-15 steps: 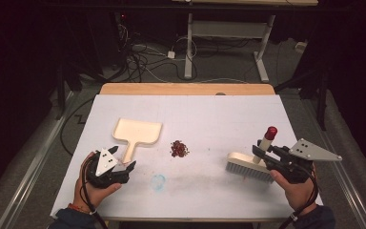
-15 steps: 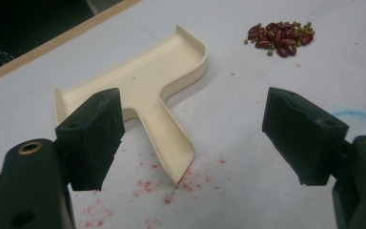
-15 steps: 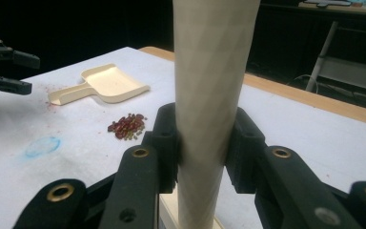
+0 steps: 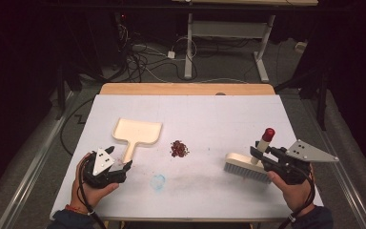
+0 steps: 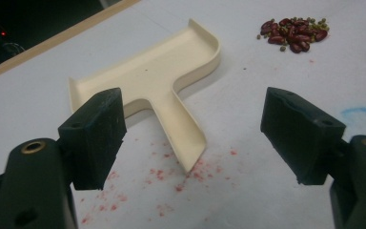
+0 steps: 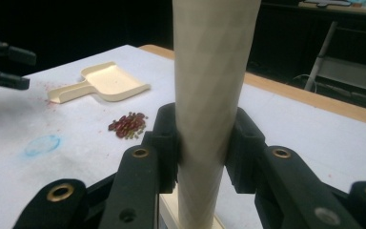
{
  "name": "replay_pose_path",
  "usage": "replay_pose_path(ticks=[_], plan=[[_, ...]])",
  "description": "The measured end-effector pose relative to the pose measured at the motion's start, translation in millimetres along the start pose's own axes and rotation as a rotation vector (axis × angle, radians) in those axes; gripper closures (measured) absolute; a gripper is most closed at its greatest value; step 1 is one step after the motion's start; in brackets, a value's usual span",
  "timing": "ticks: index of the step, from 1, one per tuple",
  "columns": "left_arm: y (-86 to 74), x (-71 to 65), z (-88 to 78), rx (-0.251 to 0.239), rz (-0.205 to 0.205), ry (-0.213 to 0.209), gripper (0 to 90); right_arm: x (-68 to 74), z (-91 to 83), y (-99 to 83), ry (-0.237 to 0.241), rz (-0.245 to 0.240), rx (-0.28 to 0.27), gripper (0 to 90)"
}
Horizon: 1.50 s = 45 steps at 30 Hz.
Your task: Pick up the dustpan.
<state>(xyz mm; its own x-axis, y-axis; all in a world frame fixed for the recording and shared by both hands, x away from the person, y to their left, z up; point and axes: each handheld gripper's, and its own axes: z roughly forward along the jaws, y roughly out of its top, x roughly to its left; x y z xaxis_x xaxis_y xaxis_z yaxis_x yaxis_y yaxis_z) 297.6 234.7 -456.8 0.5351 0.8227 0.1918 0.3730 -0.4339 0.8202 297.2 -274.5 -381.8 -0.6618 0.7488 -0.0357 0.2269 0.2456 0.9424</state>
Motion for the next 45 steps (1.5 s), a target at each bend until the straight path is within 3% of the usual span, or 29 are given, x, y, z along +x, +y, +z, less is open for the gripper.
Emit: replay_pose_path(ticks=[7, 9, 12, 16, 17, 18, 19, 21, 22, 30, 37, 40, 45], plan=[[4.8, 8.1, -0.3, 0.031, -0.034, 0.053, 29.0, -0.2, 3.5, 2.1, 0.014, -0.015, -0.008, 69.7], [7.5, 11.6, 2.2, 0.045, -0.060, 0.030, 28.9, -0.8, 5.7, 2.4, 0.015, -0.013, -0.005, 69.7], [13.5, 16.2, 7.9, 0.106, -0.112, -0.017, 26.4, -1.0, 8.7, 4.3, 0.020, -0.016, -0.008, 69.7], [19.9, 17.8, 11.0, 0.149, -0.150, -0.013, 26.4, -1.2, 12.6, 7.1, 0.027, -0.018, -0.012, 69.7], [23.7, 19.5, 15.5, 0.179, -0.188, -0.026, 26.4, -1.1, 13.7, 7.5, 0.029, -0.016, -0.014, 69.7], [23.7, 19.5, 15.5, 0.179, -0.188, -0.026, 26.4, -1.4, 14.6, 7.8, 0.031, -0.017, -0.015, 69.7], [25.1, 20.6, 24.7, 0.227, -0.221, -0.044, 26.4, -1.2, 15.5, 8.1, 0.033, -0.013, -0.015, 69.6], [25.2, 20.5, 30.3, 0.250, -0.226, -0.043, 26.4, -0.7, 16.7, 8.1, 0.037, -0.008, -0.012, 69.7], [24.6, 22.3, 43.5, 0.298, -0.259, -0.062, 26.4, -0.7, 17.2, 8.0, 0.038, -0.010, -0.011, 69.7], [22.4, 30.4, 80.2, 0.375, -0.321, -0.085, 26.5, -2.0, 17.6, 5.8, 0.037, -0.013, 0.001, 69.7], [23.7, 33.6, 98.2, 0.372, -0.329, -0.041, 30.9, -1.7, 15.3, 3.8, 0.029, -0.010, 0.004, 69.7], [24.8, 37.5, 102.5, 0.365, -0.303, -0.041, 32.6, -1.5, 14.6, 3.5, 0.027, -0.013, 0.007, 69.7], [24.1, 40.3, 101.9, 0.354, -0.287, -0.046, 48.2, -2.7, 14.1, 2.3, 0.023, -0.012, 0.008, 69.7]])
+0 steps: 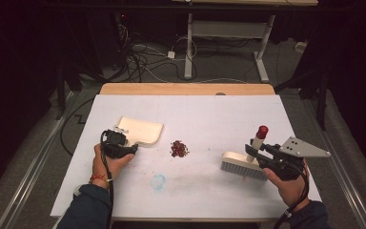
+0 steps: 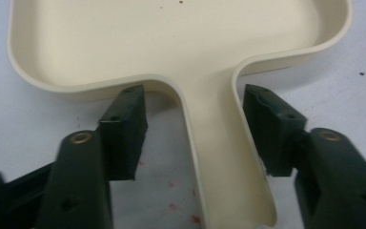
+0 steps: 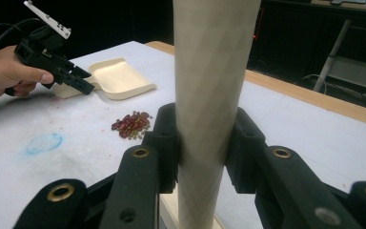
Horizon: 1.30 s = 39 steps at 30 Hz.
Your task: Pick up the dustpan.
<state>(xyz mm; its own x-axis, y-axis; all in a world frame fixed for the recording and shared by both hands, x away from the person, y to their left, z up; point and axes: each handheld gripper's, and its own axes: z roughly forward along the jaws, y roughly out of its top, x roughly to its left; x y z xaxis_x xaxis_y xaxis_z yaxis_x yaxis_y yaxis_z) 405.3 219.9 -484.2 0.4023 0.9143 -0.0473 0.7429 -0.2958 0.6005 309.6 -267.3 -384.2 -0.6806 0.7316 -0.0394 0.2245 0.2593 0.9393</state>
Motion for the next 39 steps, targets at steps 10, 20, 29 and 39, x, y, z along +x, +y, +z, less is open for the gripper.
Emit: replay_pose_path(ticks=[10, 20, 29, 39], plan=[[-0.9, 1.7, -0.4, -0.017, 0.008, -0.013, 63.8, 1.2, 2.3, -1.3, 0.005, 0.000, 0.011, 69.7], [-5.3, 8.7, -16.0, -0.049, 0.014, 0.036, 64.0, -0.5, 2.5, 2.7, 0.005, -0.004, -0.003, 69.7], [-3.4, 12.8, -38.8, -0.111, 0.032, 0.064, 64.0, -8.9, 6.1, 1.4, -0.014, 0.005, 0.005, 69.7], [-8.1, 10.2, -62.1, -0.154, 0.067, 0.059, 64.0, -5.4, 8.4, 1.9, -0.014, -0.013, 0.010, 69.7]])
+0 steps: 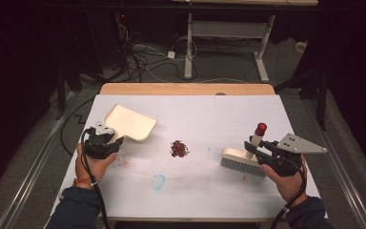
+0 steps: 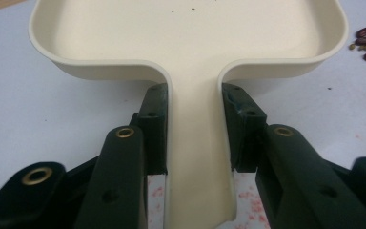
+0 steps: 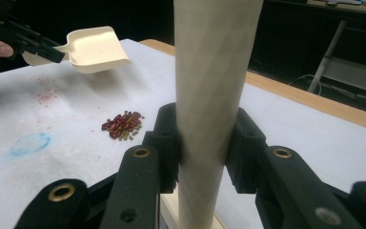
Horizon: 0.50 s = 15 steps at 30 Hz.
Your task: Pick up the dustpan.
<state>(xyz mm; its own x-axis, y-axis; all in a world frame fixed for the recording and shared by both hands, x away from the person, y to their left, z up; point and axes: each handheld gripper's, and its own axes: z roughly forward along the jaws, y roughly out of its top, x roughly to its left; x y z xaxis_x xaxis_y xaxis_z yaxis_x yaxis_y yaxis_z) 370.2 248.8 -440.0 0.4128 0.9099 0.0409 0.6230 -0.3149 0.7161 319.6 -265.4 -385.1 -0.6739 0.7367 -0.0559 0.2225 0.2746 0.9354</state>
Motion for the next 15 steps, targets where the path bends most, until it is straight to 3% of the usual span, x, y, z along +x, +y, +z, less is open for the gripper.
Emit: replay_pose_path(ticks=[7, 15], plan=[[-6.8, -4.9, -14.5, -0.013, 0.024, -0.028, 64.0, -1.2, 0.7, -0.7, 0.002, -0.001, 0.001, 69.7], [-2.7, -17.9, -19.2, -0.019, 0.073, -0.054, 64.0, -0.1, 0.9, -0.8, -0.001, 0.001, -0.001, 69.7]])
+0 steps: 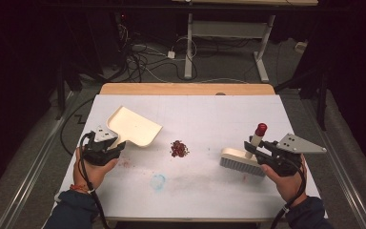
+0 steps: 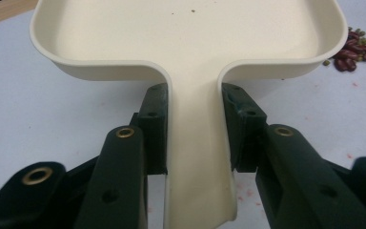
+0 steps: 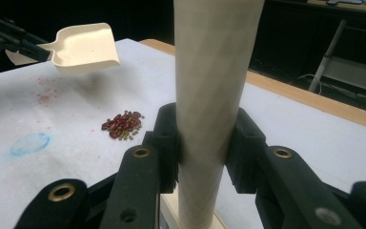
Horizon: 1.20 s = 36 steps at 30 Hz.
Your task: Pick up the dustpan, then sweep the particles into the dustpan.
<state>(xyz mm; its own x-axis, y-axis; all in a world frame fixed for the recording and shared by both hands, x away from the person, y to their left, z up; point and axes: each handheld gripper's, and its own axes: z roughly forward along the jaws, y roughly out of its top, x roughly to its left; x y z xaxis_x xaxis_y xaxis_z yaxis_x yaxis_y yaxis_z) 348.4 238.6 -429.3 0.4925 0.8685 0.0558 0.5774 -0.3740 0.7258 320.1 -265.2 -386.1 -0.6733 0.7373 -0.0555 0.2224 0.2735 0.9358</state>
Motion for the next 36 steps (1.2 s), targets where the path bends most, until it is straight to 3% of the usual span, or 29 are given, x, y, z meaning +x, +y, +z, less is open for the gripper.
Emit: replay_pose_path(ticks=[4, 12, 18, 23, 27, 28, 32, 33, 36], plan=[[1.9, -3.4, -2.8, -0.013, 0.004, -0.017, 64.0, 0.4, -1.4, -0.6, 0.002, -0.003, 0.002, 69.7], [6.2, -17.8, -4.3, -0.013, 0.061, -0.057, 64.0, 0.3, 1.8, -0.7, -0.011, 0.009, -0.005, 69.7], [9.7, -21.8, -10.3, -0.019, 0.076, -0.074, 64.0, -3.7, 4.9, 0.6, -0.033, 0.021, -0.011, 69.8], [2.1, -29.9, -18.0, -0.012, 0.097, -0.146, 64.0, -7.5, 13.2, 4.7, -0.051, 0.023, -0.008, 69.8], [-8.7, -40.1, -20.7, 0.026, 0.124, -0.184, 64.0, -10.2, 24.0, 11.7, -0.063, 0.013, 0.000, 69.8], [-14.7, -44.0, -19.9, 0.051, 0.132, -0.211, 64.0, -10.9, 27.2, 13.8, -0.068, 0.012, 0.004, 69.7], [-24.3, -50.7, -16.4, 0.101, 0.157, -0.231, 64.0, -14.0, 38.7, 21.0, -0.079, 0.015, 0.000, 69.8], [-28.4, -54.2, -13.8, 0.123, 0.162, -0.238, 64.0, -15.1, 48.1, 27.2, -0.084, 0.016, 0.004, 69.8], [-30.0, -55.8, -10.5, 0.140, 0.153, -0.248, 63.9, -14.0, 59.6, 33.3, -0.089, 0.006, 0.014, 69.8]])
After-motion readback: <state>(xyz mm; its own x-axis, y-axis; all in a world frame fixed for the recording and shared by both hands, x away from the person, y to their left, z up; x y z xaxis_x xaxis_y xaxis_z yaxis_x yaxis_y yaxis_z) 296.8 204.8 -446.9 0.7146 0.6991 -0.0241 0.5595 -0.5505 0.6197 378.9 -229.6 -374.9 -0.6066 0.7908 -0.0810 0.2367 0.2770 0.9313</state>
